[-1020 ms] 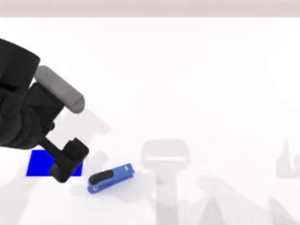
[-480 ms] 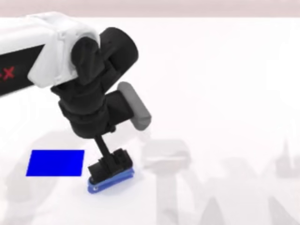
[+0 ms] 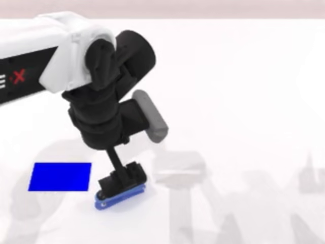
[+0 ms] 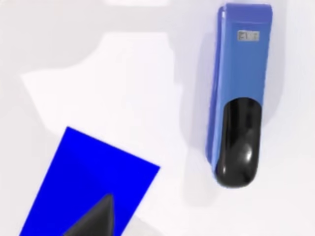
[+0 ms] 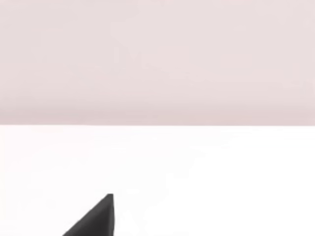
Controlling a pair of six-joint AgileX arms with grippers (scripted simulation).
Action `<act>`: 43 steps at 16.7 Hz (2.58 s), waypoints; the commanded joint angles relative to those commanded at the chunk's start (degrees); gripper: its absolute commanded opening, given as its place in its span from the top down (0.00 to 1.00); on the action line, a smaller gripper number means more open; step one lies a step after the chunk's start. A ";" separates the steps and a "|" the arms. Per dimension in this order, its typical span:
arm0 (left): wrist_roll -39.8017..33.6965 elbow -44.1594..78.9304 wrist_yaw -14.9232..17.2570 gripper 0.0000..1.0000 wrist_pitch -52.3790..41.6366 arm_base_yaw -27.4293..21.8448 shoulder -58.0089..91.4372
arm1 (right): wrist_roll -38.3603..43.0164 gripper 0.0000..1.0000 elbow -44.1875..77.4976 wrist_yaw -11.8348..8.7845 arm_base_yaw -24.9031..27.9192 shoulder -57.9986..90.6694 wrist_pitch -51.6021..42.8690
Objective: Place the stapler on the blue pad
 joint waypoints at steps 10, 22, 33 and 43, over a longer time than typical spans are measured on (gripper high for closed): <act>0.43 -12.79 0.02 0.00 20.77 0.01 7.95 | 0.00 0.00 0.00 0.00 0.00 0.00 0.00; 0.45 -13.65 0.02 0.53 22.04 0.02 8.52 | 0.00 0.00 0.00 0.00 0.00 0.00 0.00; 0.45 -13.65 0.02 1.00 22.04 0.02 8.52 | 0.00 0.00 0.00 0.00 0.00 0.00 0.00; 0.09 -7.18 0.21 1.00 12.12 0.42 5.07 | 0.00 0.00 0.00 0.00 0.00 0.00 0.00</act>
